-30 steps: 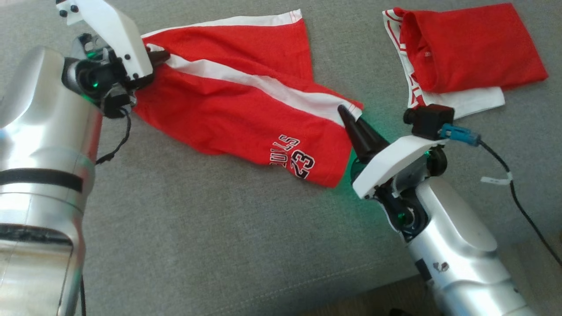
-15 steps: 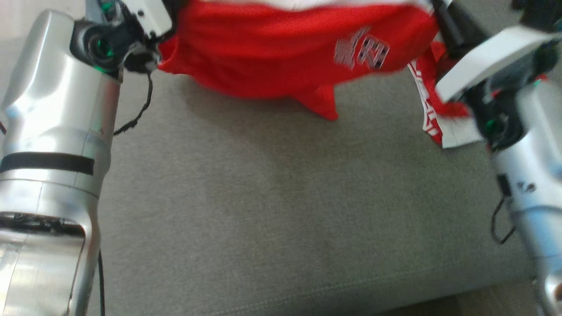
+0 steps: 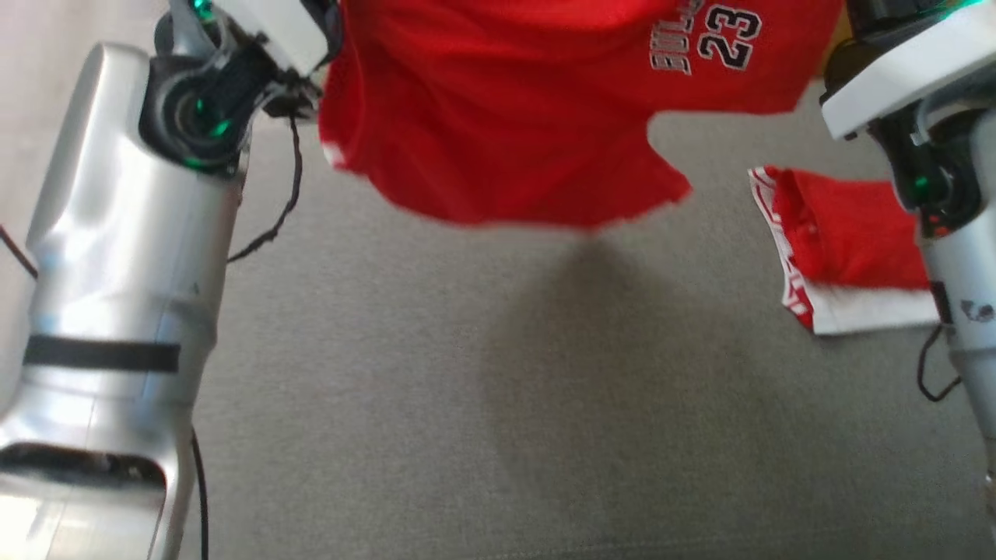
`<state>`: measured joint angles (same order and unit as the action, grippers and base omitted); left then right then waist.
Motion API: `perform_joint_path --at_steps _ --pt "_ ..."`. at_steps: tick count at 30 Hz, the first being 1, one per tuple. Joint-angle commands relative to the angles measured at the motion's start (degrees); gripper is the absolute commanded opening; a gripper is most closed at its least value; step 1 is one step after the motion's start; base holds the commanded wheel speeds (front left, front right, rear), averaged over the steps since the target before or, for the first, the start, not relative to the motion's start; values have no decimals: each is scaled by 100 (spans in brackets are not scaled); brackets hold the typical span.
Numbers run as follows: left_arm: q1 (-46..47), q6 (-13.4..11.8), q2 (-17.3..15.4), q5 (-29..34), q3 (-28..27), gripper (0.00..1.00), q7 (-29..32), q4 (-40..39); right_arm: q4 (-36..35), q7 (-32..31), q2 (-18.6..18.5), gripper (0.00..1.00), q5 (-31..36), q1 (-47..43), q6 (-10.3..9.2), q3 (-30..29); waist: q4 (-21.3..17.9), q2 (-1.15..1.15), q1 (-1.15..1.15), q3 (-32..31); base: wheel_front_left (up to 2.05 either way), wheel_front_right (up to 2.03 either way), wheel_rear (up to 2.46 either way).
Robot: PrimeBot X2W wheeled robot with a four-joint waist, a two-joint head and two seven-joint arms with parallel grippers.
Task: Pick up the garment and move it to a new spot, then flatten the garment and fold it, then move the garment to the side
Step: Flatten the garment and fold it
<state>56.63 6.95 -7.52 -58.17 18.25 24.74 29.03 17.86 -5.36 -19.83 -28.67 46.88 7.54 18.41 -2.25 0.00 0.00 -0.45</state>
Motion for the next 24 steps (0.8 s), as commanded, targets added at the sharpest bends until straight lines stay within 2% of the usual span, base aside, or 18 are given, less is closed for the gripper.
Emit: perform_joint_path --at_steps 1,9,13,18,21,24 --pt "180 -73 -289 -62 -170 0 54 -380 -332 -161 -69 0 35 -86 -5 -23 189 0 0 -231 0 0 0" --pt "-666 -856 -657 -318 -285 0 788 -1918 -1530 -1428 -111 0 -95 -834 -5 -482 296 0 0 -258 0 0 0" --pt "-708 -1185 -799 -267 -437 0 818 -2231 -1665 -1773 70 0 -152 -708 -5 -623 265 0 0 10 0 0 0" --pt "-373 -1243 -853 -20 -449 0 635 -2029 -1289 -1831 189 0 -78 42 -5 -399 174 0 0 549 0 0 0" --pt "127 -1066 -878 271 -410 0 306 -1567 -633 -1575 304 0 76 913 -5 -169 106 0 0 1000 0 0 0" --pt "814 -923 -797 487 -506 0 -229 -889 213 -1020 520 0 269 1921 -5 -54 45 0 0 1436 0 0 0"
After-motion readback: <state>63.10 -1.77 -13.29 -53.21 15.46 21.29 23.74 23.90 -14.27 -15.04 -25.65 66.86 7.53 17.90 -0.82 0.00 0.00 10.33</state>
